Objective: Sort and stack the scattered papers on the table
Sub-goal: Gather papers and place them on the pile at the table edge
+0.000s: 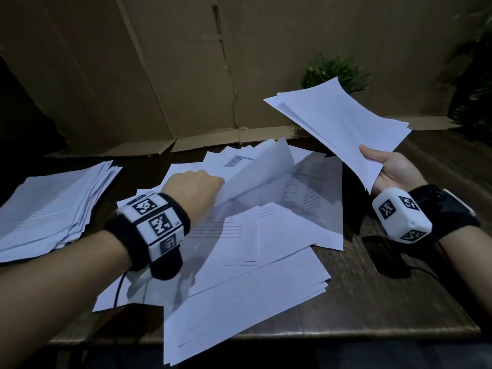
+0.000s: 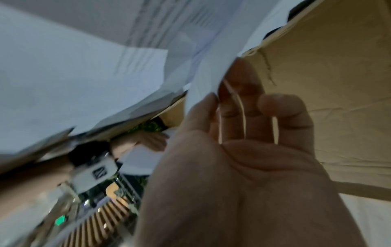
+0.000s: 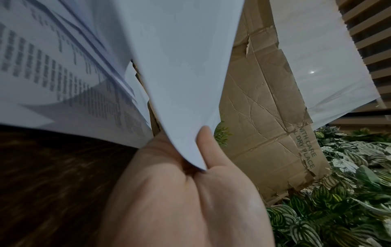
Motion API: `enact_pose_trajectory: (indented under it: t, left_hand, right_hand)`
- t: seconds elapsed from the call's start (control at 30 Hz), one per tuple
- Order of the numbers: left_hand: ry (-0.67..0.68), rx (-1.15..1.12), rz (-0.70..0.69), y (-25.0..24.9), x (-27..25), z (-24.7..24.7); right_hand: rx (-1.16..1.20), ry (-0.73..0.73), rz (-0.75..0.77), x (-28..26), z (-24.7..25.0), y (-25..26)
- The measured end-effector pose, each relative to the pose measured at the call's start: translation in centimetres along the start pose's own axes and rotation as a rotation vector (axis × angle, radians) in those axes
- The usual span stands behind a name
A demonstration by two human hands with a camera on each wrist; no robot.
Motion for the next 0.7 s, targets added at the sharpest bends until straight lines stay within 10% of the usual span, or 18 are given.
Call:
enact_pose_trajectory:
  t: [0.17,0.4,0.7]
  left_hand:
    - [0.246,-0.514,-0.363,-1.7,-3.0,-1.6]
    - [0.433,-0.407,0.077,4.4,-0.5,-6.4]
    - [0.407,-0.678,0.127,8.2,-5.6,-7.0]
  right_hand:
    - [-0.047,-0.022,-0.010,0.0,-0.3,-0.3]
    - [-0.095,-0.042,-0.003,-0.5,-1.1,-0.5]
    - [-0.158,-0.019,-0.066,0.2,-0.6,-0.8]
Point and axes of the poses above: each hand's wrist, its own x-axis towards the middle knuckle, its own z-axis out of the back of the hand, y = z × x, the point moved 3 cm from there along x, towards the middle knuckle, and after that the axes turned 15 degrees about y, right-handed, at the moved point
